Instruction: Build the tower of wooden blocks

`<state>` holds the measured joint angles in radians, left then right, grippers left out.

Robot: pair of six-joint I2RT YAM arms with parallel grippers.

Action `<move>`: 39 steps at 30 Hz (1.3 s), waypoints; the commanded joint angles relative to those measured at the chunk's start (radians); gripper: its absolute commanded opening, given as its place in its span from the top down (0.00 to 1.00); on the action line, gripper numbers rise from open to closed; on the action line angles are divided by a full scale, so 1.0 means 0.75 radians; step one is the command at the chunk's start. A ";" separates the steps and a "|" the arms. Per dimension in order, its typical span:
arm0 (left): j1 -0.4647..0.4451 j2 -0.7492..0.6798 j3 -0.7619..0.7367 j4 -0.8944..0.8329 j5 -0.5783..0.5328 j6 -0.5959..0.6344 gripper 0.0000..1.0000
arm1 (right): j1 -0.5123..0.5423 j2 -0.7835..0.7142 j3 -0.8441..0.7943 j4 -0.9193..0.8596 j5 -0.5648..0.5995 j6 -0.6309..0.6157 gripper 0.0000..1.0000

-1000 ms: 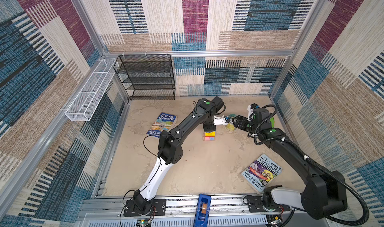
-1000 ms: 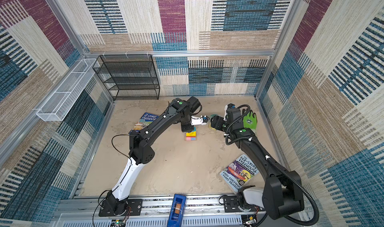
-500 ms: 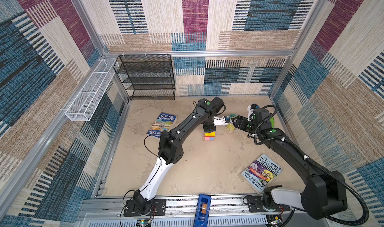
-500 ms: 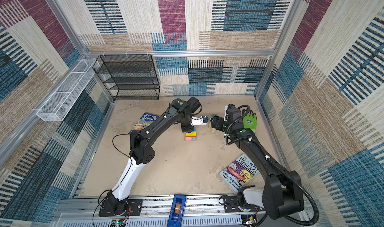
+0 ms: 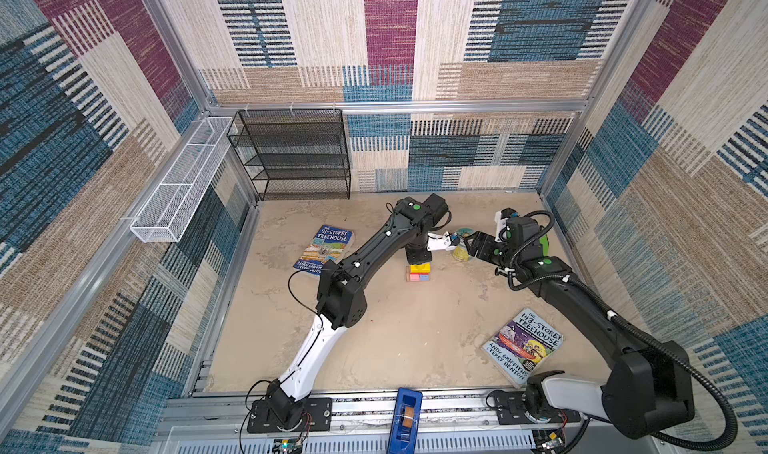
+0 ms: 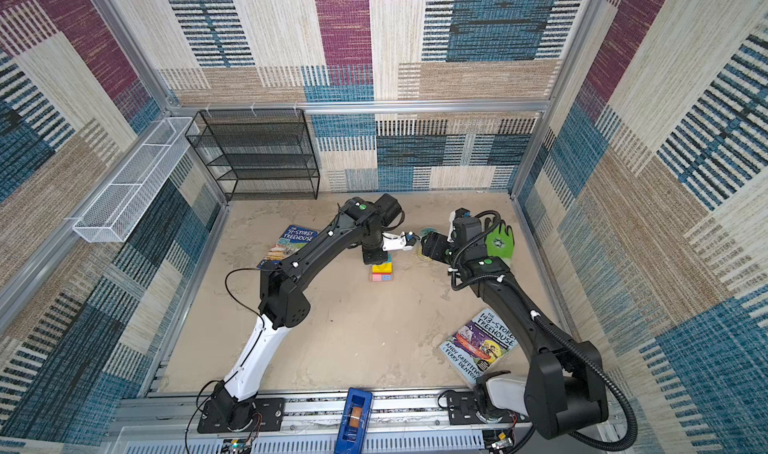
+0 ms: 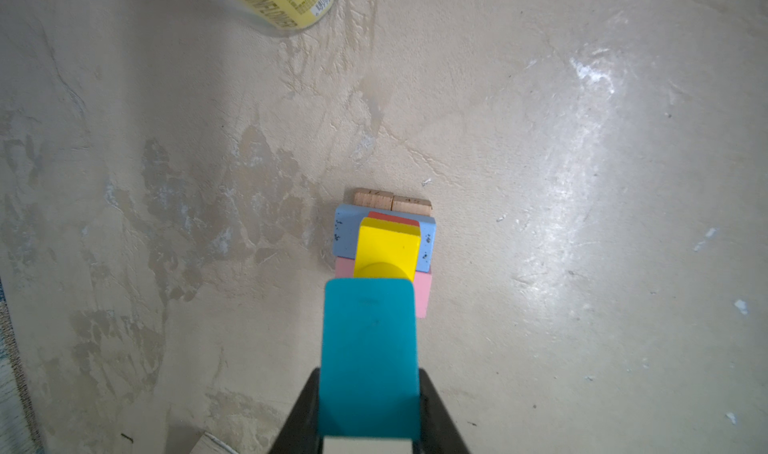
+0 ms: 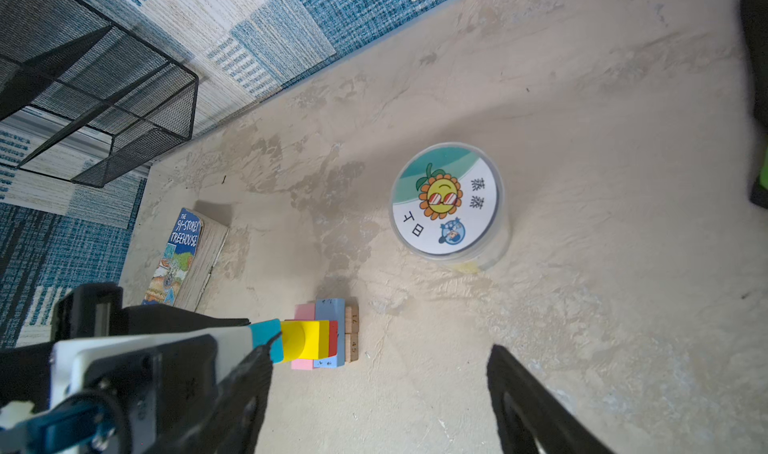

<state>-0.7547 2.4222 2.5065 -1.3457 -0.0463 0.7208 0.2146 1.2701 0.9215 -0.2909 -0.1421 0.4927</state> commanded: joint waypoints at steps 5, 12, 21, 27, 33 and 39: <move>0.000 0.002 -0.003 0.016 -0.009 0.015 0.65 | -0.001 -0.001 -0.003 0.038 -0.014 0.008 0.17; -0.001 -0.001 -0.010 0.014 -0.014 0.017 0.61 | 0.000 0.000 -0.007 0.044 -0.022 0.010 0.17; 0.000 0.001 -0.014 0.018 -0.021 0.018 0.59 | -0.002 0.002 -0.006 0.041 -0.022 0.010 0.17; 0.000 -0.004 -0.014 0.022 -0.029 0.017 0.59 | -0.003 0.003 -0.008 0.044 -0.026 0.013 0.18; -0.001 -0.007 -0.015 0.023 -0.031 0.017 0.59 | -0.002 0.002 -0.010 0.046 -0.026 0.014 0.18; -0.002 -0.010 -0.014 0.023 -0.031 0.017 0.61 | -0.002 0.000 -0.015 0.046 -0.026 0.016 0.18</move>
<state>-0.7555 2.4218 2.4962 -1.3308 -0.0723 0.7208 0.2134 1.2716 0.9115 -0.2859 -0.1497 0.4961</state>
